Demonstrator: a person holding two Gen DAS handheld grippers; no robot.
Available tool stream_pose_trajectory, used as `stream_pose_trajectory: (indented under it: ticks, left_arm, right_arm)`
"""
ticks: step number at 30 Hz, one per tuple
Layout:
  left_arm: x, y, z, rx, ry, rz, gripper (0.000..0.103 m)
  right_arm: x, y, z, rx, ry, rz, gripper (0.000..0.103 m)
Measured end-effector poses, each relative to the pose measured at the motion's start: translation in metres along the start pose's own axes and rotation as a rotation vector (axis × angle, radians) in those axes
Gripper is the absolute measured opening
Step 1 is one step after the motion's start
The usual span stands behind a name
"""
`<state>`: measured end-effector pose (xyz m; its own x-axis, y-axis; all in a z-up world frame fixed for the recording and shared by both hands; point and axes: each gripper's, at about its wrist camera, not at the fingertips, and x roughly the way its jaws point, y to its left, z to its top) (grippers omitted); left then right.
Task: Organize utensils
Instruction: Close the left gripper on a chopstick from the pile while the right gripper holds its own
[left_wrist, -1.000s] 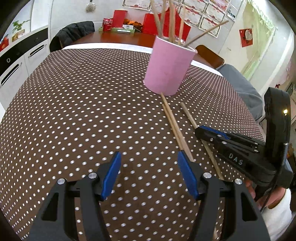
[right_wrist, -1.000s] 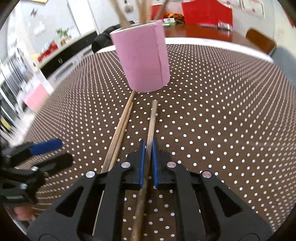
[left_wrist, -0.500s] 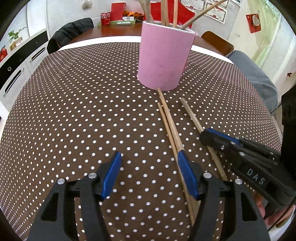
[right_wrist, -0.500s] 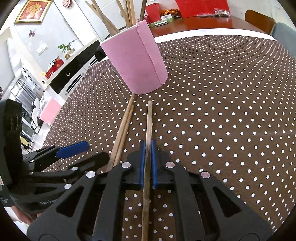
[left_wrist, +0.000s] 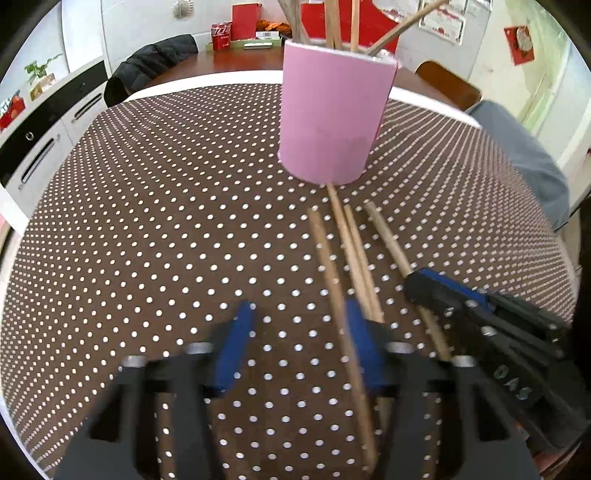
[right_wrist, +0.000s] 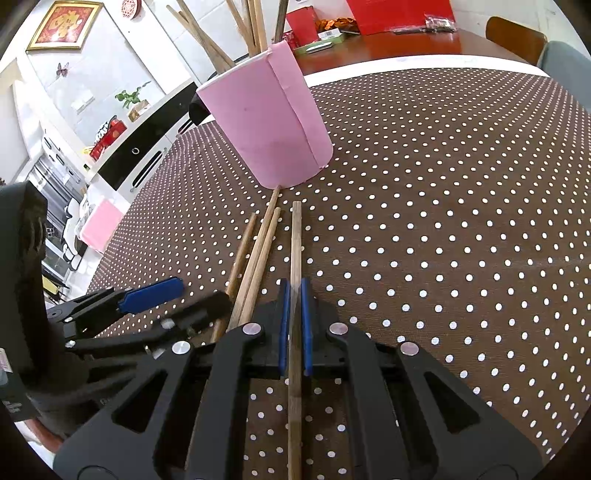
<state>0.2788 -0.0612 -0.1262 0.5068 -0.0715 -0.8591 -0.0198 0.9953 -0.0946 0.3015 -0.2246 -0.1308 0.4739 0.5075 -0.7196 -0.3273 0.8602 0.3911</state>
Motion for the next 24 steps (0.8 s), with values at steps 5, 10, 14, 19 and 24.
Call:
stream_pose_trajectory:
  ticks: [5, 10, 14, 19, 24]
  left_arm:
    - [0.001, 0.011, 0.004, -0.017, 0.018, -0.09, 0.005]
    - [-0.001, 0.013, 0.002, -0.014, -0.009, -0.097, 0.001]
    - [-0.004, 0.024, 0.0, -0.017, -0.012, -0.128, 0.001]
    - [-0.009, 0.036, -0.002, -0.034, 0.002, -0.173, 0.006]
    - [-0.018, 0.034, -0.006, -0.003, -0.023, -0.14, 0.039]
  right_arm:
    - [0.002, 0.01, -0.001, -0.013, -0.004, -0.032, 0.006]
    - [0.006, 0.02, -0.002, -0.009, -0.013, -0.058, 0.006]
    - [0.007, 0.025, -0.005, 0.007, -0.013, -0.052, 0.006]
    - [0.009, 0.029, -0.007, -0.007, -0.016, -0.071, 0.006]
    - [0.008, 0.028, -0.009, 0.007, -0.025, -0.079, 0.007]
